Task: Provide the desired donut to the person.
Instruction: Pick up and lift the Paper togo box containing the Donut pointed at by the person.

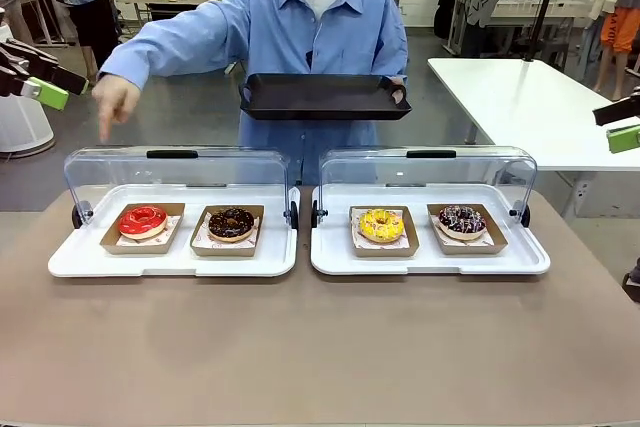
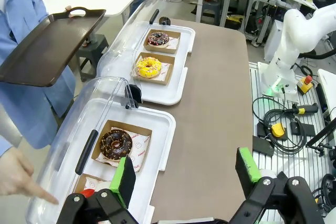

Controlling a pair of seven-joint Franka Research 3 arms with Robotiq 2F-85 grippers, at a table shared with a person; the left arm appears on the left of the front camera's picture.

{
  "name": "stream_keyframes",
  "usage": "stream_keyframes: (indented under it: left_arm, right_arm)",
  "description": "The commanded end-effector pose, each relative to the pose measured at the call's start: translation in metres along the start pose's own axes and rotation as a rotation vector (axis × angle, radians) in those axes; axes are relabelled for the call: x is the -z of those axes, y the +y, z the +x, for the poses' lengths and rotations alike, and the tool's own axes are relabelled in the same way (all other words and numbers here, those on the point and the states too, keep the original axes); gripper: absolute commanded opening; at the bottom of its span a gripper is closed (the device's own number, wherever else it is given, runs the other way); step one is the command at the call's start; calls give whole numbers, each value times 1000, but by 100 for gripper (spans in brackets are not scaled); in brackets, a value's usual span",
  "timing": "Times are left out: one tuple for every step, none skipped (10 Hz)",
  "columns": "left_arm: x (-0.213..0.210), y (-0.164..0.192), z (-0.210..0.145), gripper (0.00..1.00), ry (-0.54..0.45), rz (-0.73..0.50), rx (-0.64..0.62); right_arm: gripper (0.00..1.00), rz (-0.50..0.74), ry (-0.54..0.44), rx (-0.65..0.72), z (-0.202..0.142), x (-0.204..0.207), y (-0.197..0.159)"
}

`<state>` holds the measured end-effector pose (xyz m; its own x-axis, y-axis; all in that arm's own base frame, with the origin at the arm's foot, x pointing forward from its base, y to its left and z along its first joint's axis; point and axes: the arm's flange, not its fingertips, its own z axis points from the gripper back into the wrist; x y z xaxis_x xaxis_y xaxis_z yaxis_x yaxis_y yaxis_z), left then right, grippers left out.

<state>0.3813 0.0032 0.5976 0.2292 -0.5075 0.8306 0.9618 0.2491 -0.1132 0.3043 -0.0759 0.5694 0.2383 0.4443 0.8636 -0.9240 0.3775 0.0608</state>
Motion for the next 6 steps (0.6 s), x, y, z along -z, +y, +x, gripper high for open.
stream_keyframes:
  left_arm:
    - [-1, 1, 1, 100, -6, -3, 2]
    - [-1, 1, 1, 100, -6, -3, 2]
    - [-1, 1, 1, 100, -6, -3, 2]
    - [-1, 1, 1, 100, -6, -3, 2]
    - [-1, 1, 1, 100, -6, -3, 2]
    - [-1, 1, 1, 100, -6, -3, 2]
  right_arm:
    - [100, 7, -27, -12, 1, 1, -2]
    - [100, 7, -27, -12, 1, 1, -2]
    - [100, 7, -27, -12, 1, 1, -2]
    - [100, 7, -27, -12, 1, 1, -2]
    - [100, 7, -27, -12, 1, 1, -2]
    - [100, 7, -27, -12, 1, 1, -2]
